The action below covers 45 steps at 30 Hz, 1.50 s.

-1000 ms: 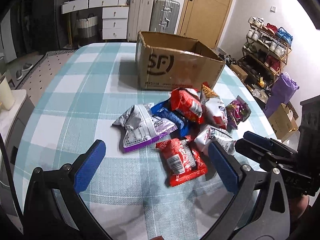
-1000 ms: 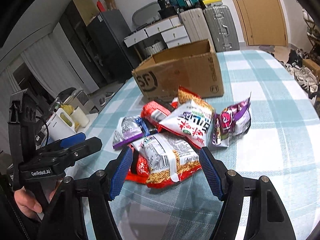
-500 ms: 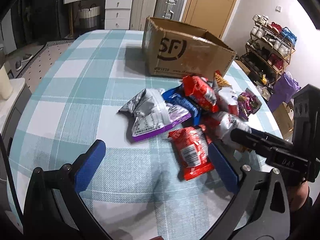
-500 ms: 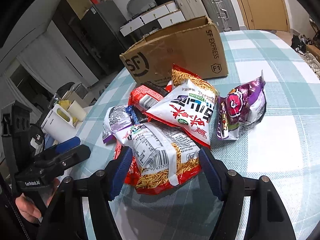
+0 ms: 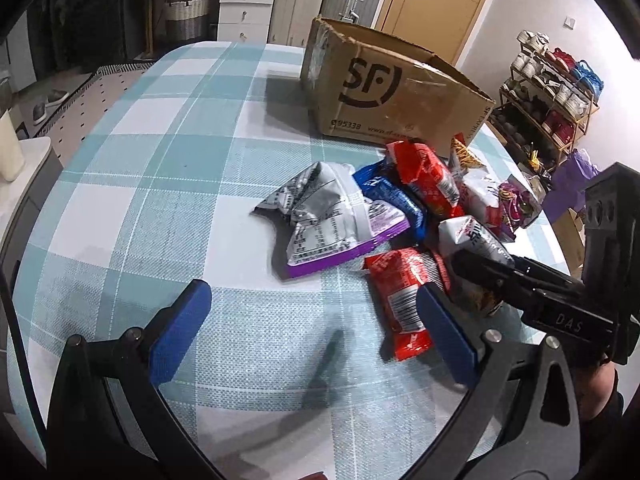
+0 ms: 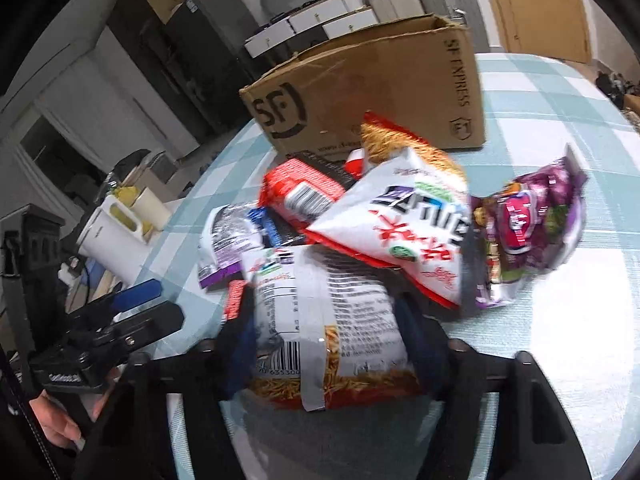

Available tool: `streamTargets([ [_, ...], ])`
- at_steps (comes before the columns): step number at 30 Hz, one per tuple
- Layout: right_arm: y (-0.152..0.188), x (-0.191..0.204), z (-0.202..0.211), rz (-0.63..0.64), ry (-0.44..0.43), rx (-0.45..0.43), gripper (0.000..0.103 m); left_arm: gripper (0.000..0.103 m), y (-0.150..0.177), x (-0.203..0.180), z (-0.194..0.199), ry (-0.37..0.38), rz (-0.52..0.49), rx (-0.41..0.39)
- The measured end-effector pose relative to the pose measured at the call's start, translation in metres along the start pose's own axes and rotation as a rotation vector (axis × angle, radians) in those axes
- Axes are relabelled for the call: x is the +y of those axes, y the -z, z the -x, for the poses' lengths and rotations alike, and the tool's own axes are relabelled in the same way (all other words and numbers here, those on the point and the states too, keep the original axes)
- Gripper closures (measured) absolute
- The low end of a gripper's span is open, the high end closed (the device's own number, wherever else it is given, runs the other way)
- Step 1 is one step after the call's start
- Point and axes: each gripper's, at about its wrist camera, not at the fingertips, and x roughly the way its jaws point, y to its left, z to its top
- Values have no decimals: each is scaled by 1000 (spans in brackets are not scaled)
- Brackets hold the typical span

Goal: Organize snacks
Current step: 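Grasp the white noodle-snack bag with the right tool while the left tool grasps the red wafer pack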

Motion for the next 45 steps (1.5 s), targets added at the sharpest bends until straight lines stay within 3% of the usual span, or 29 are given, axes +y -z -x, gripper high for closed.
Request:
streamTargets([
  [4,5,3,5,3,0,-21,50,1,3,5,0,-6,8,7],
  [20,24,-2,49,-57,-33,-95,50,1,10,-17,6,8,-37,30],
  [45,55,-34,98,-107,-31,-162,50,1,0,-72,-29,-10,-89,101],
])
